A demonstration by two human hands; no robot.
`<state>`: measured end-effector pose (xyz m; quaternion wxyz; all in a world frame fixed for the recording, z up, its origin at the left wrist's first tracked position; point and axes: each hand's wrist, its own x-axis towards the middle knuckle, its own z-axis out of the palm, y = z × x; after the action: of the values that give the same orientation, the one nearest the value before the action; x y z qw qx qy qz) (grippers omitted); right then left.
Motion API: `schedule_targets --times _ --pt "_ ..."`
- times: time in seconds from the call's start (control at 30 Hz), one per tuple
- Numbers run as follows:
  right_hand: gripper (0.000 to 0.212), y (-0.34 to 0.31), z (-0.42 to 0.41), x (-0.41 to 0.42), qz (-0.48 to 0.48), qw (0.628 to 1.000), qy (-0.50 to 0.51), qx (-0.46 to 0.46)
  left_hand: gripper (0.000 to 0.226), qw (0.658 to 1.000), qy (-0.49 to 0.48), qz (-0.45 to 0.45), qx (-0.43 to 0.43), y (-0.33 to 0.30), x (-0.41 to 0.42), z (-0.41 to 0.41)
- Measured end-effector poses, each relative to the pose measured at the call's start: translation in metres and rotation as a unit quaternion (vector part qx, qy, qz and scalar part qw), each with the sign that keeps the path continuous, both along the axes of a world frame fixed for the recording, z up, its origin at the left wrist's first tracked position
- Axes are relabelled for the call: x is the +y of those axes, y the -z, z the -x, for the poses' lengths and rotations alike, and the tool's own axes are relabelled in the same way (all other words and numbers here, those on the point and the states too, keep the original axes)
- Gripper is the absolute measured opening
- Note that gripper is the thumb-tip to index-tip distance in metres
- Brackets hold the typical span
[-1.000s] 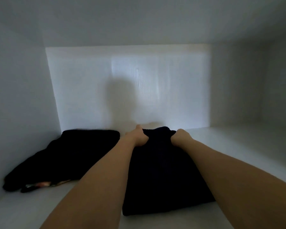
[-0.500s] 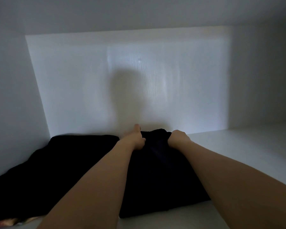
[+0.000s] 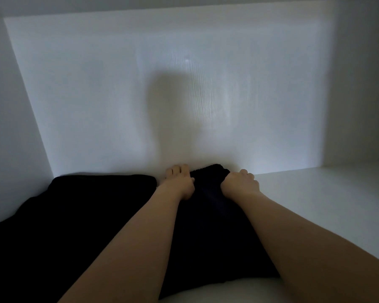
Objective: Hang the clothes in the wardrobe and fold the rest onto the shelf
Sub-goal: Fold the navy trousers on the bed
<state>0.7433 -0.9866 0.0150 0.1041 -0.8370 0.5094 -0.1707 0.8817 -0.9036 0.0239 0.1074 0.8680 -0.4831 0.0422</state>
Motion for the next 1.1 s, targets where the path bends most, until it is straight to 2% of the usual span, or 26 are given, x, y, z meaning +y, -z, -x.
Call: schedule_targets --times 0.27,0.37,0.43,0.57,0.7,0.9,1.03,1.1 --pt "0.031 -0.007 0.008 0.007 -0.030 0.999 -0.023 -0.006 0.042 0.999 0.012 -0.019 -0.027 -0.003 0.008 0.003" --pt "0.031 -0.018 0.027 0.015 -0.057 0.996 -0.043 -0.055 0.047 0.996 -0.007 -0.044 -0.079 -0.012 0.014 0.010" --pt "0.039 -0.029 0.048 0.022 -0.048 0.994 -0.050 -0.084 0.052 0.991 -0.017 -0.049 -0.123 -0.022 0.019 0.022" --pt "0.046 -0.045 0.104 0.041 0.016 0.995 -0.044 -0.087 0.048 0.987 0.035 0.032 -0.155 -0.041 0.033 0.068" --pt "0.050 -0.053 0.173 0.067 0.054 0.994 -0.017 -0.092 0.043 0.977 0.123 0.087 -0.150 -0.046 0.048 0.125" --pt "0.050 -0.046 0.287 0.117 0.088 0.994 0.041 -0.055 0.045 0.962 0.218 0.092 -0.136 -0.037 0.074 0.222" --pt "0.051 -0.038 0.358 0.154 0.103 0.988 0.087 -0.069 0.048 0.956 0.257 0.098 -0.105 -0.035 0.091 0.294" --pt "0.051 -0.032 0.391 0.182 0.112 0.985 0.100 -0.083 0.050 0.955 0.274 0.093 -0.061 -0.031 0.106 0.335"
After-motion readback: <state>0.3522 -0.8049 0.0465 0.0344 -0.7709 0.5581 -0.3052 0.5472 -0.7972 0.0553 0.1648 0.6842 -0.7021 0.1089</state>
